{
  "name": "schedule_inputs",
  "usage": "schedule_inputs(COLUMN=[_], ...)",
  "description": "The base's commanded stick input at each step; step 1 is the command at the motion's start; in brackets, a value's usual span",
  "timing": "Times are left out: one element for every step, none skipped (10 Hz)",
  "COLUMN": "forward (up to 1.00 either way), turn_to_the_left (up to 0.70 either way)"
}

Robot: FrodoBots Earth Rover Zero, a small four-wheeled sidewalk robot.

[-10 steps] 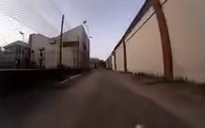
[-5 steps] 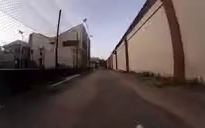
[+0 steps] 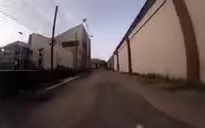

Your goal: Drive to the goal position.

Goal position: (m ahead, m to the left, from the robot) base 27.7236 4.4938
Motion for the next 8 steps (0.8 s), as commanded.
schedule_inputs(forward=[1.0, 1.0, 1.0, 1.0, 1.0, 1.0, 1.0, 1.0], turn_to_the_left=[0.0, 0.0, 0.0, 0.0, 0.0, 0.0, 0.0, 0.0])
